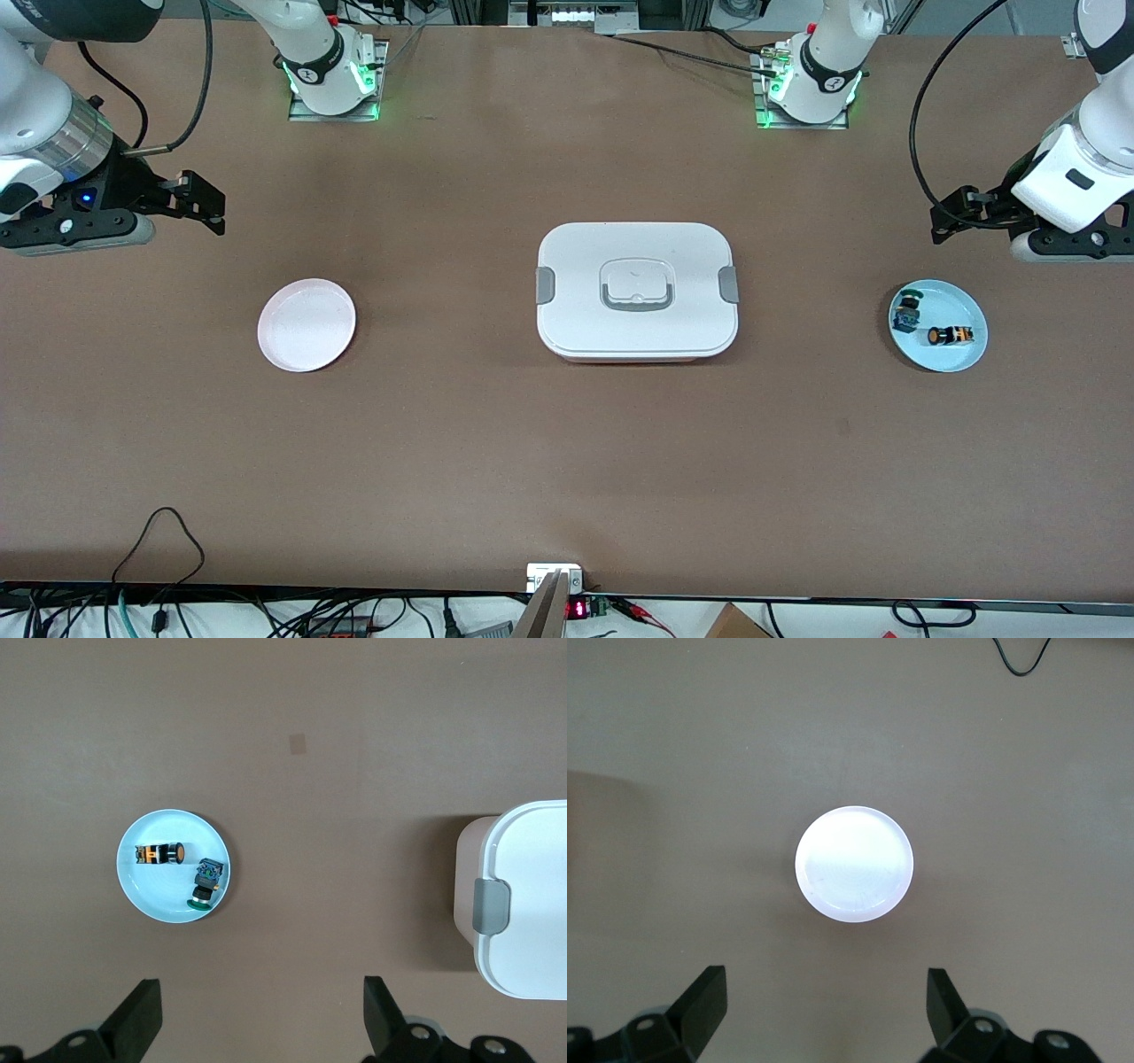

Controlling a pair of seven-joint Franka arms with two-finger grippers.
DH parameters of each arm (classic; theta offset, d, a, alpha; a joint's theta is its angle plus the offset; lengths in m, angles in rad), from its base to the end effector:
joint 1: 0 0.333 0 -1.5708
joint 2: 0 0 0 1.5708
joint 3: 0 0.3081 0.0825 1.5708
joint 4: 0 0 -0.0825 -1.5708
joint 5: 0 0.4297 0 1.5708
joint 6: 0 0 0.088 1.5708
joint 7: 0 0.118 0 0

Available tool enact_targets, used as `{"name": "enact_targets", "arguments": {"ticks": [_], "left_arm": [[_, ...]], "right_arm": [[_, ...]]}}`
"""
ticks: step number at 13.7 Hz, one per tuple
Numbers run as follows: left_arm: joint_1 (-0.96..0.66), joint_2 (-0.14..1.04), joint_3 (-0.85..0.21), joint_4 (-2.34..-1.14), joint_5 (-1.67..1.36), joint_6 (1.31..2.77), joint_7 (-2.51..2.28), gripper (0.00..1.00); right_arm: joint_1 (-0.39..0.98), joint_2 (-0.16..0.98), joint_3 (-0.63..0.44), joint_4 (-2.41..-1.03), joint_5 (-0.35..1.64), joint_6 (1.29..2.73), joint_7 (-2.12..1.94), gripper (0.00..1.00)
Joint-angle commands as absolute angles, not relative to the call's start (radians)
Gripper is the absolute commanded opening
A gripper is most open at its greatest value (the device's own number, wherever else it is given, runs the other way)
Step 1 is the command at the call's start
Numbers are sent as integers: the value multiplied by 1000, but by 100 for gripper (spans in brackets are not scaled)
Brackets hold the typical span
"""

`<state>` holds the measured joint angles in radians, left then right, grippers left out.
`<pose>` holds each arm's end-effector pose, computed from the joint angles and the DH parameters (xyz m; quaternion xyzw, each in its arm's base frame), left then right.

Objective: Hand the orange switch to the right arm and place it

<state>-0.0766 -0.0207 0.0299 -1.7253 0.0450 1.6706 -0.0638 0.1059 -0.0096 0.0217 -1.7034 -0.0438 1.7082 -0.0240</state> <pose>0.5965 -0.0229 0.5464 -0.9996 -0.0059 0.0158 0.0229 0.6015 0.0726 0.5544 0.9966 0.0785 0.0083 0.0214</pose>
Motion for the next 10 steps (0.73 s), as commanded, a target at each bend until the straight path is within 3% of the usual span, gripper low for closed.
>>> {"name": "enact_targets", "arguments": {"ticks": [1, 10], "left_arm": [[-78, -12, 37, -1700, 34, 1651, -51, 100], [-77, -12, 40, -1701, 34, 1632, -55, 100]], "right_arm": [[106, -11, 23, -1697, -32, 1706, -20, 100], [107, -11, 23, -1697, -32, 1706, -20, 100]]}}
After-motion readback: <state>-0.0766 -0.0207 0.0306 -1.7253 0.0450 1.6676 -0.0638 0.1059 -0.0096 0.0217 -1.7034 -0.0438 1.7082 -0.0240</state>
